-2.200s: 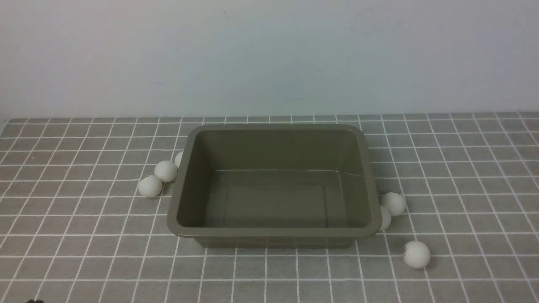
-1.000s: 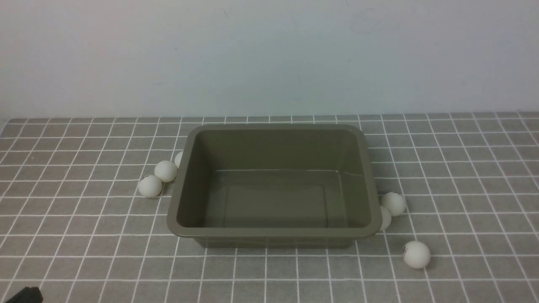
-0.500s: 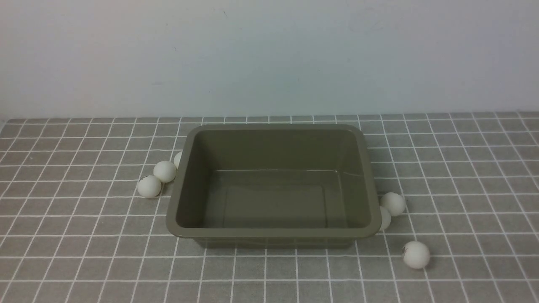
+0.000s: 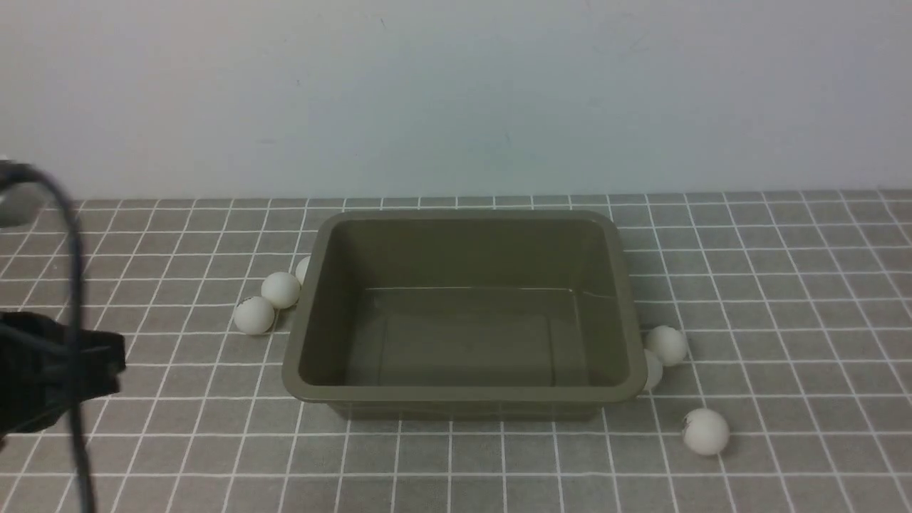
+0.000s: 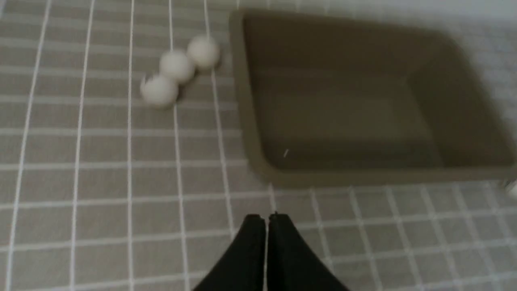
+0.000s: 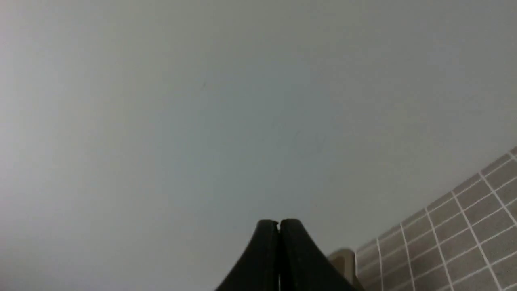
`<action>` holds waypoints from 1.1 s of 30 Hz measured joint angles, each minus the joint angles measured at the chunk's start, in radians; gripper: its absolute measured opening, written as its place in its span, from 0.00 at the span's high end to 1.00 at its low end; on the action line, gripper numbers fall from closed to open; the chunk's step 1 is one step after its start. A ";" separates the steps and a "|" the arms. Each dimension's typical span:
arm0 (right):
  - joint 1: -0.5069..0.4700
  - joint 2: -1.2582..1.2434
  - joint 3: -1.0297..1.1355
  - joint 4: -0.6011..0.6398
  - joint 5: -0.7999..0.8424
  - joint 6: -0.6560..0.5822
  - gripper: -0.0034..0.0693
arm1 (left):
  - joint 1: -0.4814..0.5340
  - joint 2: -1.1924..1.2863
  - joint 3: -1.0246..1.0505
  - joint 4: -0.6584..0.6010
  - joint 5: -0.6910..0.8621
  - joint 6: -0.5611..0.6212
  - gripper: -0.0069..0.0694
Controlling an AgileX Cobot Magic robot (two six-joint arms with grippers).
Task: Put the table tennis balls into the box on the grey coffee tablecloth.
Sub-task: 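Reach for and grasp a ping pong ball on the table beside the basket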
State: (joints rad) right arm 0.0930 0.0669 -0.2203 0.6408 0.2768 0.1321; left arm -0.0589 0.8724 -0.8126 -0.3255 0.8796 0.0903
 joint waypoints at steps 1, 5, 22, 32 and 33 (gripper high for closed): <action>0.000 0.039 -0.057 -0.045 0.063 -0.005 0.96 | 0.000 0.075 -0.029 0.012 0.018 0.018 0.92; 0.000 0.234 -0.241 -0.184 0.341 -0.035 0.96 | 0.000 0.303 -0.122 0.027 0.034 0.063 0.92; 0.000 0.627 -0.591 -0.452 0.780 -0.086 0.96 | 0.000 1.024 -0.587 0.163 0.006 0.069 0.63; 0.000 0.627 -0.591 -0.455 0.770 -0.076 0.96 | 0.000 1.163 -0.646 0.178 -0.108 0.071 0.14; 0.000 0.627 -0.591 -0.455 0.768 -0.074 0.96 | 0.000 1.171 -0.646 0.183 -0.120 0.072 0.14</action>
State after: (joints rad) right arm 0.0930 0.6938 -0.8114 0.1857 1.0447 0.0576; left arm -0.0589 2.0433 -1.4583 -0.1424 0.7595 0.1621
